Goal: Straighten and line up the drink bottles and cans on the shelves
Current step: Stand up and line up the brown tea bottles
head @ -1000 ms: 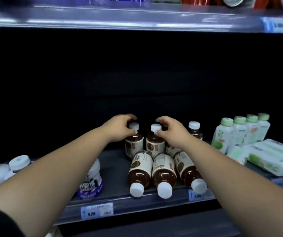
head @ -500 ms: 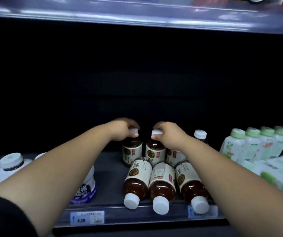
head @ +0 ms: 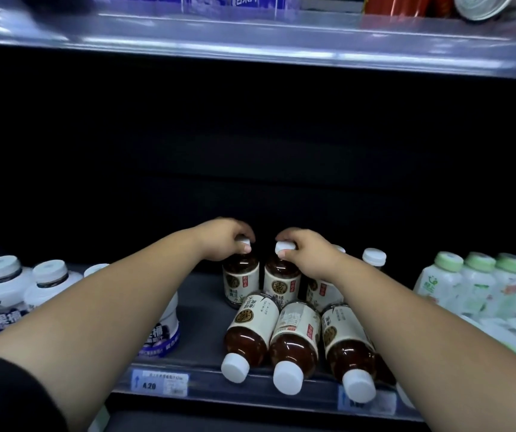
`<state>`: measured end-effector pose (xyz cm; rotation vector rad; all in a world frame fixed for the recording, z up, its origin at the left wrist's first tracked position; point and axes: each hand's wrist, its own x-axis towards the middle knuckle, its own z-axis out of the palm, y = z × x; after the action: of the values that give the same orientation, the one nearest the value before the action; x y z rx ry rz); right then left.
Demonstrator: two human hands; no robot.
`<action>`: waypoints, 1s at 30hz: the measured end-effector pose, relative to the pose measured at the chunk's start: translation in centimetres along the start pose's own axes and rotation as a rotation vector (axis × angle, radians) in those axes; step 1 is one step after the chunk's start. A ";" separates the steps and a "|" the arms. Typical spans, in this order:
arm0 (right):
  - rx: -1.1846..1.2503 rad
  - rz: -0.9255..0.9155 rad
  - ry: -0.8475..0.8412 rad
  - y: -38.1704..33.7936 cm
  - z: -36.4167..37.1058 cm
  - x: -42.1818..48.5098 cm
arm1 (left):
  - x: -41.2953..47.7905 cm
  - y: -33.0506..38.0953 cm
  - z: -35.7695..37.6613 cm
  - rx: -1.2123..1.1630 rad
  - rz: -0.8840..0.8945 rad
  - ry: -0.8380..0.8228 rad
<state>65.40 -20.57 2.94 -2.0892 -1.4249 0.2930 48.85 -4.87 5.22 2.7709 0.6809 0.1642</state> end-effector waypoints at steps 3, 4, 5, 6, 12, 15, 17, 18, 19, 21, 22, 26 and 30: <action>0.008 -0.008 0.006 0.0 0.2 0.1 | 0.2 0.0 -0.1 0.027 0.004 -0.007; 0.012 -0.011 0.008 0.0 0.3 0.2 | 0.2 0.0 -0.1 0.030 0.007 -0.010; 0.015 -0.015 0.010 -0.1 0.4 0.3 | 0.3 0.1 0.0 0.034 0.011 -0.012; 0.014 -0.020 0.013 -0.1 0.5 0.4 | 0.5 0.1 0.0 0.038 0.016 -0.014; -0.028 -0.018 0.026 -0.1 0.9 0.9 | 1.0 0.0 0.2 0.034 0.029 -0.024; -0.050 -0.018 0.039 -0.2 1.1 0.9 | 1.0 -0.3 0.4 0.004 0.035 -0.027; -0.051 -0.009 0.047 -0.3 1.1 0.8 | 1.0 -0.4 0.5 -0.020 0.030 -0.022; -0.055 -0.008 0.048 -0.4 1.1 0.7 | 1.0 -0.4 0.5 -0.032 0.028 -0.016; -0.062 -0.012 0.052 -0.4 1.0 0.5 | 0.9 -0.4 0.5 -0.040 0.025 -0.011; -0.044 -0.024 0.074 -0.4 0.4 0.1 | 0.9 -0.1 0.4 -0.040 0.024 -0.010; -0.012 -0.023 0.089 -0.4 0.0 -0.2 | 0.9 0.1 0.3 -0.039 0.025 -0.012; 0.020 -0.027 0.174 0.6 -2.8 -1.6 | 1.3 2.3 0.2 -0.116 0.080 0.041; -0.045 -0.002 0.223 2.4 -5.6 -3.4 | 2.3 5.8 0.5 -0.147 0.168 0.069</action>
<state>68.64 -26.16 5.53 -2.0830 -1.3107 0.0249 53.50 -8.77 6.59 2.6883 0.4320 0.3318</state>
